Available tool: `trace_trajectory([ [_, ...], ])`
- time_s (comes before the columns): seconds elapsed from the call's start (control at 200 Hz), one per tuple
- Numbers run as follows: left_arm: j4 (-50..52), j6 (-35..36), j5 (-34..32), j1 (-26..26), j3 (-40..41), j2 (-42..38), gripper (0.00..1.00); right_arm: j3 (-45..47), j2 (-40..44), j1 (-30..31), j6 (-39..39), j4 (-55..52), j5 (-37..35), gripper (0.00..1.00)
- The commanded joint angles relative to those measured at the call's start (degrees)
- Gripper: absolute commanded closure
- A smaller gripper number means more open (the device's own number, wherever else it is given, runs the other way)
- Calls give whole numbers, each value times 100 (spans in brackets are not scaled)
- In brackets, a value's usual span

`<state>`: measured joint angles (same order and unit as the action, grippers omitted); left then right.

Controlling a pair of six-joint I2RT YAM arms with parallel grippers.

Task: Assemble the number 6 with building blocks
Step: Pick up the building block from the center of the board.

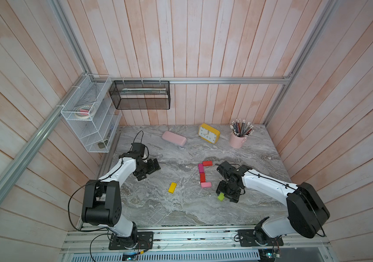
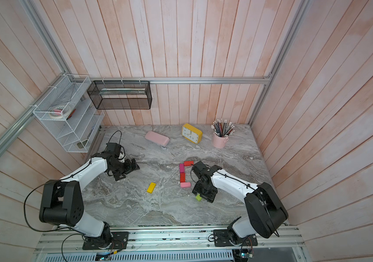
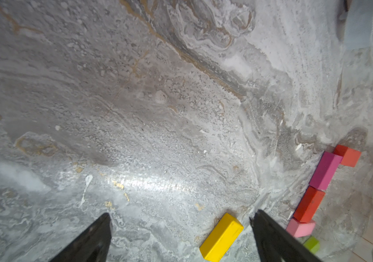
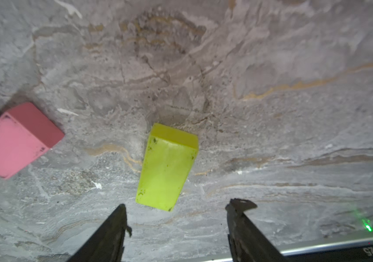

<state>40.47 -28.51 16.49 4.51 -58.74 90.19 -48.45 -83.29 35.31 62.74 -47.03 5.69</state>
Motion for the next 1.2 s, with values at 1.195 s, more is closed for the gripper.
trace_trajectory([
  [1.195, -58, 136, 29, -16, -214, 262, 2, -572, -838, -323, 44, -71, -277, 39],
])
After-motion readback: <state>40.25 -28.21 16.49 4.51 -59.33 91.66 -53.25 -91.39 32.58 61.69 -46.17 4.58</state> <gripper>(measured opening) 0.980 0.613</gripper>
